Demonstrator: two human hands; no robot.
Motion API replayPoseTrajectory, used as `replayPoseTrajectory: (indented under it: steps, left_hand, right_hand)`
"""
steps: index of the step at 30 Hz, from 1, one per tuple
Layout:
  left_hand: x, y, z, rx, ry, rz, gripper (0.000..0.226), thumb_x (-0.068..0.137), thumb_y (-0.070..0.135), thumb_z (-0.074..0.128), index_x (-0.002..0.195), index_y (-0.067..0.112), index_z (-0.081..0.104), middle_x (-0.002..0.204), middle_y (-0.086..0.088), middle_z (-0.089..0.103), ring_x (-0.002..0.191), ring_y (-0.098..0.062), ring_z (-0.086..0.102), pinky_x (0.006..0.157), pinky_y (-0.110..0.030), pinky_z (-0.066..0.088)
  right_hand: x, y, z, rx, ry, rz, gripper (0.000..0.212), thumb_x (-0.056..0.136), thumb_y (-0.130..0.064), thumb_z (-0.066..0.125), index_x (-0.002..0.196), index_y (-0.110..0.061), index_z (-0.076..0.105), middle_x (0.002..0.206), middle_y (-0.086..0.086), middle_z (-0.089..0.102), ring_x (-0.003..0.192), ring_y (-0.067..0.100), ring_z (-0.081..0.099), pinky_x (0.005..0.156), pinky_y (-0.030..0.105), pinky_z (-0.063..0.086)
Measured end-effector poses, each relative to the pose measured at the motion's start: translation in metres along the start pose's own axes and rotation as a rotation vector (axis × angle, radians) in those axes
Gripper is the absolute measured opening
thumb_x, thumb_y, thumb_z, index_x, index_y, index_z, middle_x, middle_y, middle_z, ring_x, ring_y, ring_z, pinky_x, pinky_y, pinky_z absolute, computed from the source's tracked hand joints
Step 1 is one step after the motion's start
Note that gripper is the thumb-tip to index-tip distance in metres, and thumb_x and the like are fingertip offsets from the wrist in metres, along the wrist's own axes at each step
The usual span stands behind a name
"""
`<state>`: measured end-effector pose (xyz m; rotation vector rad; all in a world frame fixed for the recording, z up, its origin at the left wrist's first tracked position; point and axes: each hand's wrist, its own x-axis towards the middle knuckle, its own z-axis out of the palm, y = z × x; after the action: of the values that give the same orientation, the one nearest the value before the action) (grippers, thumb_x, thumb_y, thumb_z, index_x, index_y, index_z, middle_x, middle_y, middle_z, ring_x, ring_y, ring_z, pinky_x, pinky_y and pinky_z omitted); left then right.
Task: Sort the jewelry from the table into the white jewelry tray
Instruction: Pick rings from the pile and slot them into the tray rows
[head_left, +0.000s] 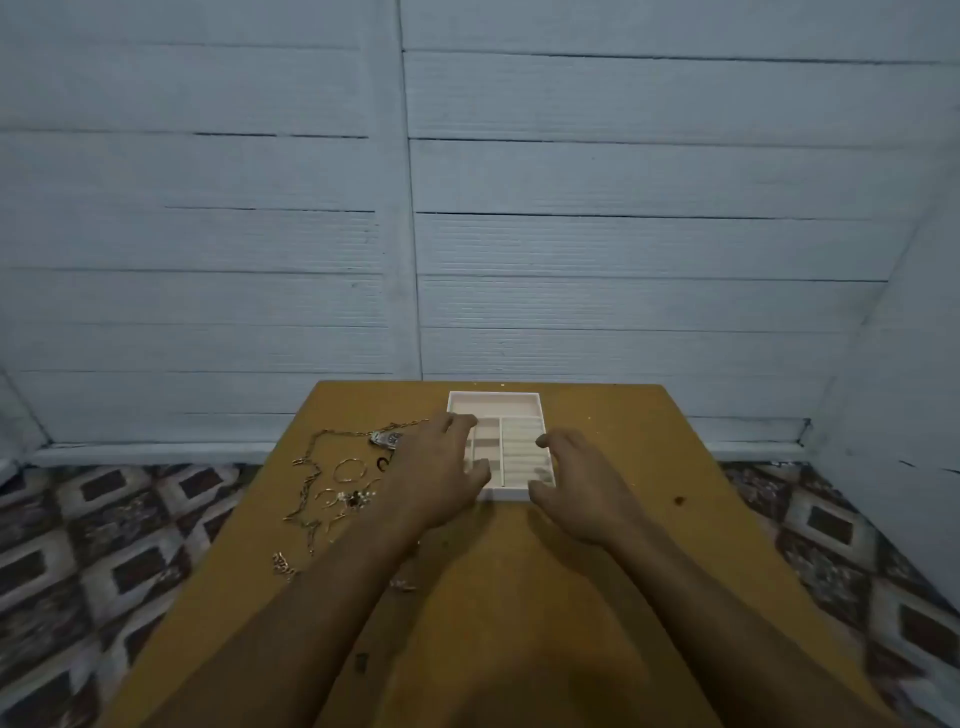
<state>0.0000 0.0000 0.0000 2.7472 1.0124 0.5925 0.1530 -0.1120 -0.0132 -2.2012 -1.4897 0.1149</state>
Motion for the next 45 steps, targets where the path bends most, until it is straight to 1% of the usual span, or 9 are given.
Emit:
replayPoseTrajectory:
  steps: [7, 16, 20, 24, 30, 35, 38, 40, 45]
  left_hand:
    - [0.009, -0.022, 0.042, 0.052, -0.111, -0.100, 0.058, 0.092, 0.045, 0.047, 0.143, 0.017, 0.039, 0.143, -0.005, 0.043, 0.131, -0.021, 0.036, 0.108, -0.038, 0.033]
    - [0.029, -0.043, 0.065, 0.025, -0.172, -0.164, 0.054, 0.097, 0.042, 0.040, 0.143, 0.016, 0.035, 0.147, -0.006, 0.038, 0.136, -0.024, 0.028, 0.112, -0.043, 0.025]
    - [0.035, -0.053, 0.073, 0.031, -0.190, -0.193, 0.050, 0.099, 0.040, 0.036, 0.142, 0.016, 0.036, 0.151, -0.005, 0.036, 0.145, -0.028, 0.014, 0.115, -0.048, 0.016]
    - [0.035, -0.058, 0.079, 0.045, -0.200, -0.187, 0.047, 0.100, 0.036, 0.034, 0.142, 0.017, 0.038, 0.150, -0.004, 0.038, 0.146, -0.026, 0.011, 0.116, -0.048, 0.014]
    - [0.028, -0.059, 0.080, 0.043, -0.122, -0.148, 0.043, 0.100, 0.027, 0.032, 0.140, 0.015, 0.040, 0.140, -0.005, 0.048, 0.138, -0.021, 0.022, 0.109, -0.045, 0.022]
    - [0.021, -0.052, 0.079, -0.012, -0.128, -0.214, 0.048, 0.101, 0.027, 0.032, 0.147, 0.014, 0.029, 0.154, -0.014, 0.026, 0.145, -0.026, 0.016, 0.117, -0.048, 0.012]
    - [0.015, -0.053, 0.078, -0.072, -0.105, -0.221, 0.045, 0.099, 0.025, 0.036, 0.144, 0.018, 0.037, 0.155, -0.015, 0.028, 0.147, -0.025, 0.011, 0.117, -0.048, 0.011]
    - [0.010, -0.053, 0.075, -0.110, -0.102, -0.234, 0.043, 0.099, 0.024, 0.037, 0.142, 0.020, 0.041, 0.155, -0.015, 0.027, 0.147, -0.025, 0.014, 0.116, -0.046, 0.014]
    - [-0.005, -0.050, 0.070, -0.145, -0.102, -0.275, 0.041, 0.102, 0.028, 0.034, 0.143, 0.026, 0.040, 0.155, -0.013, 0.027, 0.144, -0.028, 0.021, 0.115, -0.045, 0.016]
  right_hand:
    - [0.013, 0.019, 0.032, 0.031, -0.044, 0.123, 0.059, 0.090, -0.038, 0.057, 0.142, -0.016, 0.037, 0.145, 0.001, 0.039, 0.128, 0.020, 0.042, 0.100, 0.035, 0.042]
    - [0.047, 0.029, 0.055, 0.016, -0.011, 0.143, 0.050, 0.095, -0.042, 0.048, 0.136, -0.014, 0.043, 0.138, 0.007, 0.047, 0.122, 0.023, 0.046, 0.099, 0.037, 0.042]
    - [0.055, 0.032, 0.061, -0.091, 0.006, 0.158, 0.047, 0.096, -0.044, 0.043, 0.134, -0.015, 0.044, 0.136, 0.006, 0.049, 0.120, 0.026, 0.045, 0.098, 0.040, 0.037]
    - [0.057, 0.034, 0.064, -0.203, 0.023, 0.203, 0.043, 0.098, -0.042, 0.036, 0.132, -0.016, 0.044, 0.134, 0.007, 0.050, 0.119, 0.027, 0.043, 0.097, 0.042, 0.034]
    - [0.054, 0.036, 0.069, -0.225, 0.033, 0.230, 0.038, 0.099, -0.033, 0.031, 0.130, -0.016, 0.045, 0.127, 0.007, 0.055, 0.114, 0.028, 0.044, 0.093, 0.043, 0.033]
    - [0.046, 0.034, 0.072, -0.158, 0.067, 0.252, 0.036, 0.100, -0.026, 0.030, 0.132, -0.020, 0.045, 0.129, 0.003, 0.056, 0.115, 0.025, 0.043, 0.097, 0.043, 0.030]
    - [0.040, 0.032, 0.070, -0.117, 0.086, 0.279, 0.036, 0.100, -0.026, 0.032, 0.132, -0.020, 0.046, 0.131, 0.002, 0.056, 0.118, 0.025, 0.042, 0.098, 0.042, 0.028]
    - [0.036, 0.030, 0.068, -0.093, 0.089, 0.295, 0.036, 0.100, -0.027, 0.033, 0.133, -0.019, 0.047, 0.132, 0.003, 0.057, 0.121, 0.026, 0.041, 0.098, 0.042, 0.027]
    - [0.022, 0.027, 0.064, -0.090, 0.088, 0.291, 0.036, 0.100, -0.029, 0.036, 0.132, -0.020, 0.050, 0.130, 0.002, 0.059, 0.119, 0.025, 0.042, 0.099, 0.043, 0.029]
